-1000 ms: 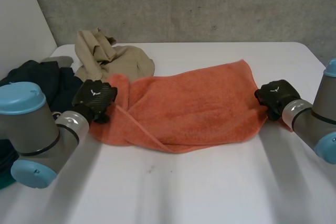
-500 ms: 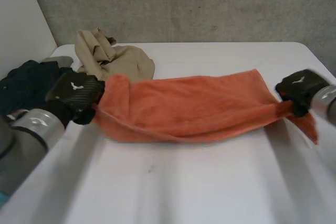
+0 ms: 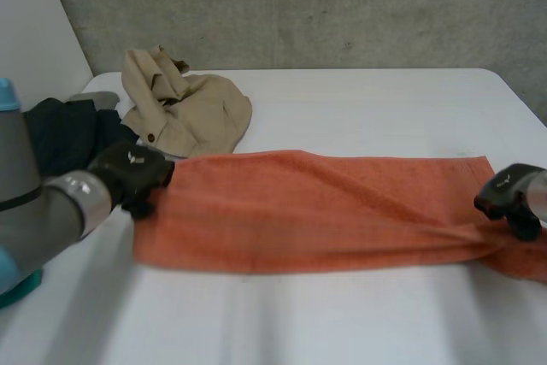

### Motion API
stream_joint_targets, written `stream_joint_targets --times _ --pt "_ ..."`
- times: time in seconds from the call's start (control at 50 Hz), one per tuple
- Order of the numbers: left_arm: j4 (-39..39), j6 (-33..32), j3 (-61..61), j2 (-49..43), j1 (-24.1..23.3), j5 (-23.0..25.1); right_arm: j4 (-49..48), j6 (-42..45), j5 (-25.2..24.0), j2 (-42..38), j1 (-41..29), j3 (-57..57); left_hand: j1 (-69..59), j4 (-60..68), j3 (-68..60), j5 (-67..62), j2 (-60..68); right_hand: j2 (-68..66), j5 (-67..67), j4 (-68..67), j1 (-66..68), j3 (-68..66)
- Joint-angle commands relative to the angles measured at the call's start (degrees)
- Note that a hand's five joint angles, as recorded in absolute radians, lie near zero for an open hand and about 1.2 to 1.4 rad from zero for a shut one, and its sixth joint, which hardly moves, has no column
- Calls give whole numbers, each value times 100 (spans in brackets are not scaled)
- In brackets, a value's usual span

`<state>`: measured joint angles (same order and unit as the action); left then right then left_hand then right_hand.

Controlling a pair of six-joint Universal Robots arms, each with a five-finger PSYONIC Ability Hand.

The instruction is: Fold the laundry.

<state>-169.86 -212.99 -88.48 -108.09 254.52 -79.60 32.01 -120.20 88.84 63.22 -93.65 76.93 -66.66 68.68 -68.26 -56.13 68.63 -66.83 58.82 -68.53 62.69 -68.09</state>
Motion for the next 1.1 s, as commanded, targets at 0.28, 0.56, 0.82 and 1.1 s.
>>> stream_joint_targets --times 0.28,0.56,0.82,1.1 --pt "-4179 1936 2397 33 -122 -926 -5214 -2385 -182 718 -320 -1602 -1334 1132 -1174 -1387 1137 -1317 1118 -1147 1731 -1191" --pt "-3009 1990 1150 -134 -43 -662 -3298 -2429 -727 33 -452 -1225 -1334 1132 -1174 -1387 1137 -1317 1118 -1147 1731 -1191" --pt "-3334 1682 -450 -600 71 -214 -2788 -2341 -956 -1128 -241 -319 -1334 1132 -1174 -1387 1137 -1317 1118 -1147 1731 -1191" --pt "-3326 1902 -978 130 343 32 -2674 -3887 -2098 146 822 401 -1334 1132 -1174 -1387 1137 5296 -5494 5466 -4882 5421"
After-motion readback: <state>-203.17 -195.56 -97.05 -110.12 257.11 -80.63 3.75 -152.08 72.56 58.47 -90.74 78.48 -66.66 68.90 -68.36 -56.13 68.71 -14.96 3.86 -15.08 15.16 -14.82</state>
